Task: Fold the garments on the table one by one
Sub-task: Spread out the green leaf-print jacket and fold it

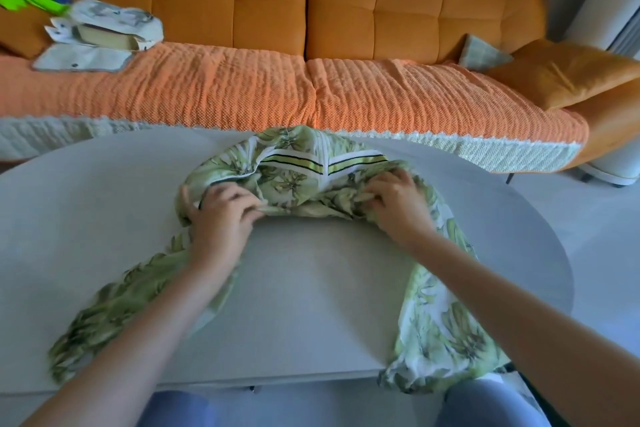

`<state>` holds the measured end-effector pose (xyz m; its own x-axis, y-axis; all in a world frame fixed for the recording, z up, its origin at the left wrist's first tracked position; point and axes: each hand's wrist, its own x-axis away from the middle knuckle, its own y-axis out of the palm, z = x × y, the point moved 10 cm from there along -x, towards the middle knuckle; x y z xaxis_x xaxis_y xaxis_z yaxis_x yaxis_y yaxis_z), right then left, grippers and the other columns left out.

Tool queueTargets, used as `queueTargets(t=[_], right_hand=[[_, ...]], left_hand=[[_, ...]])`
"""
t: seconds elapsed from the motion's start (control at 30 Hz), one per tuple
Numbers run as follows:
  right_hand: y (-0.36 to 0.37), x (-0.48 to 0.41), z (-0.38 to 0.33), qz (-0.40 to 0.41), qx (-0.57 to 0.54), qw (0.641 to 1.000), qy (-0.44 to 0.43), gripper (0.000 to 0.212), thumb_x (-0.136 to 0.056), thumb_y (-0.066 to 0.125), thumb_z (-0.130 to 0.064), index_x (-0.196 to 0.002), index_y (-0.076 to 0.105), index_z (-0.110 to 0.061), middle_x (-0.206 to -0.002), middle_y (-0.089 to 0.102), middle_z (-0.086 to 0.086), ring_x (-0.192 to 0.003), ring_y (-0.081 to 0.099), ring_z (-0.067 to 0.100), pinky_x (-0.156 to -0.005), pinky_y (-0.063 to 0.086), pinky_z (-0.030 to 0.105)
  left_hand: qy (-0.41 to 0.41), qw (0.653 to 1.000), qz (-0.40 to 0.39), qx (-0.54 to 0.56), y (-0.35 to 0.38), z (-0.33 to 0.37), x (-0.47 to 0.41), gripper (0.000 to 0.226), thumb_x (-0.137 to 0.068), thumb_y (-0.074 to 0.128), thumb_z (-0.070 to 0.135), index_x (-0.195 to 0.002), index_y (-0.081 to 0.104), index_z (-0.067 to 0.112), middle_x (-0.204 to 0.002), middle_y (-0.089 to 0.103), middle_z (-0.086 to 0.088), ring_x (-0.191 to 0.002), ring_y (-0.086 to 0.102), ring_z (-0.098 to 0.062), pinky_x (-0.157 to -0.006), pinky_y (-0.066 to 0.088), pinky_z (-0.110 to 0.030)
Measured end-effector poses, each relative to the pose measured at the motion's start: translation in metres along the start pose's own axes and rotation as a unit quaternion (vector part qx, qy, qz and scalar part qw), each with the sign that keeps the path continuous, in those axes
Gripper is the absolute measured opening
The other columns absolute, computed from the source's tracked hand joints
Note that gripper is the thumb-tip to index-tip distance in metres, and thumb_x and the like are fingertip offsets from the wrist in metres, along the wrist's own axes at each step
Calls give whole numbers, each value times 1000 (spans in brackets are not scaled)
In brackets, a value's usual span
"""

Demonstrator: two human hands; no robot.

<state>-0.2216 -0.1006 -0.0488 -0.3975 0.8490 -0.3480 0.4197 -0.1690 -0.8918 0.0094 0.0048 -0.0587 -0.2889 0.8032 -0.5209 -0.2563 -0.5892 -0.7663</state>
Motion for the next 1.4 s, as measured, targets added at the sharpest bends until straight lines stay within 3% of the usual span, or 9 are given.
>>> queueTargets(t=[0.23,0.4,0.5,0.77,0.83,1.03,1.17,1.3,1.4], right_hand=[[-77,-35,88,83,-164,956,228,37,-91,36,3,-121,56,-2,-98,57,12,-59,40,6,-50,33,20],[-16,-28,79,-118,-36,972,198,51,-94,38,-5,-145,31,-12,-141,37,15,-113,49,29,-93,46,32],[-18,-8,38,-85,-4,993,77,57,-91,45,-8,-144,34,-28,-155,22,-3,-144,11,26,-117,7,49],[6,67,-5,-176,159,965,-108,85,-85,60,-37,-149,4,-33,-156,14,-9,-145,-5,19,-112,-19,40],[-3,74,-14,-143,123,973,-131,88,-84,60,-38,-148,0,-36,-157,6,-11,-145,-6,19,-114,-17,38],[18,113,-37,-256,72,943,-202,72,-80,26,-74,-144,8,-48,-153,-3,-24,-140,-18,4,-116,-13,41],[24,118,-42,-235,67,945,-219,86,-75,41,-77,-146,2,-48,-150,-4,-27,-140,-21,2,-112,-22,32],[25,101,-46,-150,8,965,-214,43,-90,41,-47,-115,63,-20,-127,59,-6,-133,41,15,-115,-13,26],[1,72,-26,-103,-114,987,-46,26,-96,48,-26,-81,67,-17,-84,67,4,-98,54,9,-113,27,39]], left_hand=[[-153,966,163,129,-94,-82,-29,34,-83,41,1,-106,63,12,-110,65,-15,-103,57,-35,-93,44,-44],[-138,988,39,58,-61,-58,-9,61,-76,40,-16,-126,55,15,-125,56,-13,-117,47,-34,-99,39,-48],[-52,996,29,68,-58,-12,13,42,-89,41,1,-124,57,18,-115,57,-4,-111,47,-27,-97,39,-46],[-74,879,-441,-165,43,-48,78,65,-82,-12,66,-144,-11,45,-156,-16,4,-146,0,-22,-109,1,-68],[-99,884,-429,-156,36,-57,73,93,-61,-25,76,-146,-4,44,-156,-8,8,-146,6,-20,-110,-3,-64],[-132,906,-348,-202,15,-91,58,52,-98,14,49,-149,12,37,-158,11,5,-142,22,-17,-110,-6,-62],[-59,986,-104,-121,-35,-62,32,37,-91,56,20,-127,56,24,-134,55,-2,-120,52,-26,-109,18,-58],[41,986,-144,67,-36,-3,51,40,-90,45,47,-121,58,24,-117,59,12,-104,56,-10,-97,42,-35],[135,971,-174,92,-37,23,76,68,-74,42,78,-118,50,27,-119,47,17,-110,46,-3,-98,36,-28]])
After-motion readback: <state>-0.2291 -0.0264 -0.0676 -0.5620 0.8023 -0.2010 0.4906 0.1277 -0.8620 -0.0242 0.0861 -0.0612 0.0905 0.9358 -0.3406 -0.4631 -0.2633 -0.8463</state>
